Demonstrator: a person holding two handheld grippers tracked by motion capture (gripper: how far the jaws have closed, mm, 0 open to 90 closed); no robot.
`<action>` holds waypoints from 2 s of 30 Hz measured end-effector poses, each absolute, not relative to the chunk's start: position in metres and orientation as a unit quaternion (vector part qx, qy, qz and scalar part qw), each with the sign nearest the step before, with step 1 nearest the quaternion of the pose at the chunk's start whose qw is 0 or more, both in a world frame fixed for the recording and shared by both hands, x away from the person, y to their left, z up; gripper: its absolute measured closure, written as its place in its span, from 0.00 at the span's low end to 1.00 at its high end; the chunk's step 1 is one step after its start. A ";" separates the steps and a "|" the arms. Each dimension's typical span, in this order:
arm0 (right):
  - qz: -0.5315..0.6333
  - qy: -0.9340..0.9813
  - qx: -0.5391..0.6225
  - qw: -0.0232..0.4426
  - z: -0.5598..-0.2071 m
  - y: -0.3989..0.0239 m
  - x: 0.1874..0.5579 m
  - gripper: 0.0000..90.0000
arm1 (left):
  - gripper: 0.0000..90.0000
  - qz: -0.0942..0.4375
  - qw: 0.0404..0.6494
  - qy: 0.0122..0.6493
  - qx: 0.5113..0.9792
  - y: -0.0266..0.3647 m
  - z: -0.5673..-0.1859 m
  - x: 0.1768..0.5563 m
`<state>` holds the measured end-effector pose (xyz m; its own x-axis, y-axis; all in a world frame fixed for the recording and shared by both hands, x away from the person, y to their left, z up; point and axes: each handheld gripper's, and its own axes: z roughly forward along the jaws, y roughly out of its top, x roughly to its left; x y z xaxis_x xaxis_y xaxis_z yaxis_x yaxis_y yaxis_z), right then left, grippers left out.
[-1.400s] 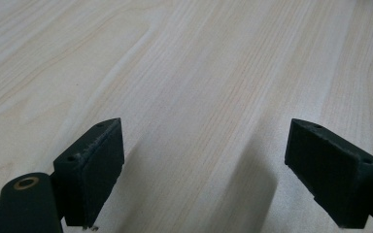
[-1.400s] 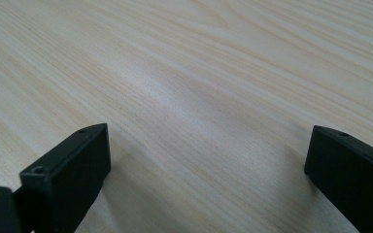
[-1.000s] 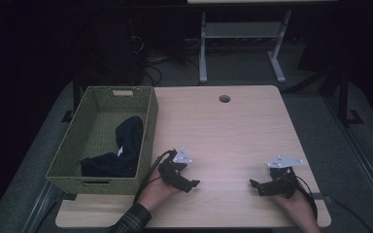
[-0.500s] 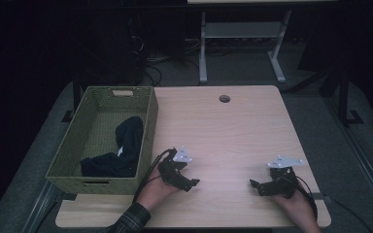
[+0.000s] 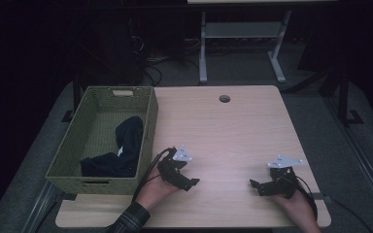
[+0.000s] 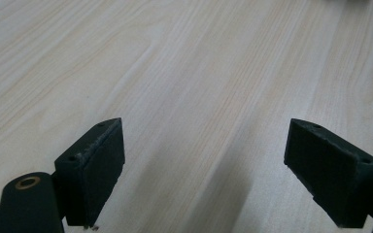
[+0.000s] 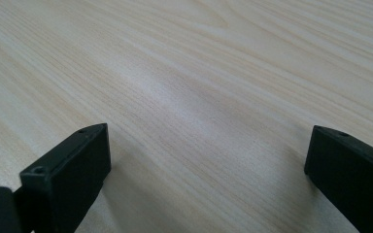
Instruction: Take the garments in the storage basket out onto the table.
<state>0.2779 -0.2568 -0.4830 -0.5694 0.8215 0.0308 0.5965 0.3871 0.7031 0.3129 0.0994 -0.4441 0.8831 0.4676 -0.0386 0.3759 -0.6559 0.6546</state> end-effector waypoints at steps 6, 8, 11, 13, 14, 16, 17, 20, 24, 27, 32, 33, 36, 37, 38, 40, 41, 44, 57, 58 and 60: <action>0.343 0.816 0.435 0.164 -0.483 -0.257 0.278 0.03 | 0.16 0.064 0.342 0.231 0.909 0.099 -0.442 0.313; 0.343 0.817 0.434 0.164 -0.483 -0.257 0.278 0.03 | 0.16 0.064 0.339 0.230 0.910 0.099 -0.441 0.313; 0.343 0.817 0.434 0.163 -0.483 -0.257 0.278 0.03 | 0.16 0.063 0.341 0.230 0.909 0.099 -0.439 0.313; 0.343 0.816 0.434 0.164 -0.483 -0.257 0.278 0.03 | 0.16 0.062 0.343 0.231 0.908 0.100 -0.437 0.313; 0.343 0.817 0.434 0.164 -0.483 -0.257 0.278 0.03 | 0.16 0.061 0.345 0.232 0.908 0.100 -0.436 0.313; 0.343 0.816 0.434 0.164 -0.483 -0.257 0.278 0.03 | 0.16 0.062 0.345 0.230 0.908 0.100 -0.436 0.313; 0.343 0.817 0.434 0.164 -0.483 -0.257 0.278 0.03 | 0.16 0.060 0.345 0.230 0.908 0.099 -0.435 0.313; 0.343 0.816 0.435 0.163 -0.483 -0.257 0.278 0.03 | 0.16 0.060 0.348 0.232 0.906 0.099 -0.432 0.312; 0.343 0.816 0.434 0.163 -0.483 -0.257 0.278 0.03 | 0.16 0.063 0.345 0.229 0.908 0.100 -0.428 0.312; 0.343 0.816 0.435 0.164 -0.483 -0.257 0.278 0.03 | 0.16 0.062 0.347 0.228 0.907 0.101 -0.424 0.312; 0.343 0.816 0.435 0.163 -0.483 -0.257 0.278 0.03 | 0.16 0.066 0.347 0.226 0.908 0.100 -0.420 0.311; 0.343 0.816 0.435 0.163 -0.483 -0.257 0.278 0.03 | 0.16 0.066 0.351 0.229 0.906 0.100 -0.419 0.311; 0.343 0.816 0.435 0.163 -0.483 -0.257 0.278 0.03 | 0.16 0.066 0.351 0.228 0.906 0.100 -0.416 0.312; 0.343 0.816 0.435 0.163 -0.483 -0.257 0.278 0.03 | 0.16 0.066 0.351 0.228 0.906 0.100 -0.416 0.312; 0.343 0.816 0.435 0.163 -0.483 -0.257 0.278 0.03 | 0.16 0.068 0.352 0.228 0.905 0.100 -0.414 0.312; 0.343 0.816 0.435 0.163 -0.483 -0.257 0.278 0.03 | 0.16 0.069 0.353 0.230 0.905 0.100 -0.412 0.312; 0.343 0.816 0.435 0.163 -0.483 -0.257 0.278 0.03 | 0.16 0.071 0.355 0.230 0.903 0.100 -0.409 0.313; 0.343 0.816 0.435 0.164 -0.483 -0.257 0.278 0.03 | 0.16 0.074 0.358 0.228 0.902 0.101 -0.405 0.314; 0.344 0.816 0.435 0.163 -0.483 -0.257 0.278 0.03 | 0.16 0.065 0.363 0.223 0.902 0.103 -0.391 0.317; 0.344 0.816 0.435 0.163 -0.483 -0.257 0.278 0.03 | 0.16 0.065 0.363 0.223 0.902 0.103 -0.391 0.317; 0.344 0.816 0.435 0.163 -0.483 -0.257 0.278 0.03 | 0.16 0.063 0.366 0.225 0.901 0.104 -0.389 0.318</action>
<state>0.2778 -0.2567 -0.4830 -0.5687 0.8219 0.0319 0.5973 0.3860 0.7030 0.3177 0.1041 -0.3892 0.8911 0.4510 -0.0504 0.3582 -0.6307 0.6884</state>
